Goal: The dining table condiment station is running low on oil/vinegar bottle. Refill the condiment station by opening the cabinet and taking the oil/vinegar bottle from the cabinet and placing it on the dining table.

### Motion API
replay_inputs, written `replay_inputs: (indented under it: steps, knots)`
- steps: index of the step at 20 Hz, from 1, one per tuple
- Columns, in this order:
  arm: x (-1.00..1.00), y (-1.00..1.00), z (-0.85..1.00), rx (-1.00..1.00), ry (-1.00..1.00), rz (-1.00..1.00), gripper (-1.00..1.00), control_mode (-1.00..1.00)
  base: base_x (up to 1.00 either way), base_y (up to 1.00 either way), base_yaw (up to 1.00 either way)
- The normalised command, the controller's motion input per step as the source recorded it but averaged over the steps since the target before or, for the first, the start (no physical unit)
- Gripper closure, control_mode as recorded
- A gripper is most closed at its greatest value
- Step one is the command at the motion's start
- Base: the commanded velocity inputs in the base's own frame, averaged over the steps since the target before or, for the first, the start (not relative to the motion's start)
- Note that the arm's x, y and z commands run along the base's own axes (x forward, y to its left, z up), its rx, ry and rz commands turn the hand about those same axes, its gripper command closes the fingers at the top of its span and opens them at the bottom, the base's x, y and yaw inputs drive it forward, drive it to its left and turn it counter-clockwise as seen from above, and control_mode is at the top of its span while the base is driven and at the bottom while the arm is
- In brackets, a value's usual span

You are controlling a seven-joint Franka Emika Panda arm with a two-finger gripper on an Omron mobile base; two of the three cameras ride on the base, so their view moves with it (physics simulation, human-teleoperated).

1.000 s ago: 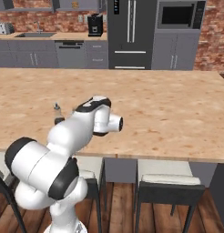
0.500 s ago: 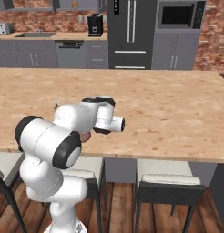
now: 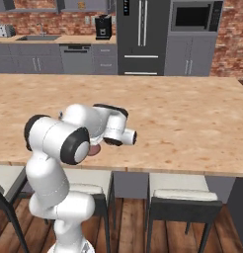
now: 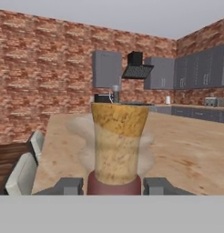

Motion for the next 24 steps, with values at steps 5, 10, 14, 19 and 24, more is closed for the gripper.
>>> replay_inputs:
  steps: [5, 10, 14, 19, 24]
  knots:
    - [0.12, 0.05, -0.24, 0.0, 0.0, 0.0, 1.0, -1.0, 0.0, 0.0, 0.0]
    - [0.27, 0.16, -0.25, 0.0, 0.0, 0.0, 1.0, -1.0, 0.0, 0.0, 0.0]
    - [0.37, 0.21, -0.23, 0.0, 0.0, 0.0, 1.0, -1.0, 0.0, 0.0, 0.0]
    - [0.06, -0.01, -0.24, 0.0, 0.0, 0.0, 1.0, -1.0, 0.0, 0.0, 0.0]
    - [-0.13, -0.18, -0.12, 0.0, 0.0, 0.0, -1.0, -1.0, 0.0, 0.0, 0.0]
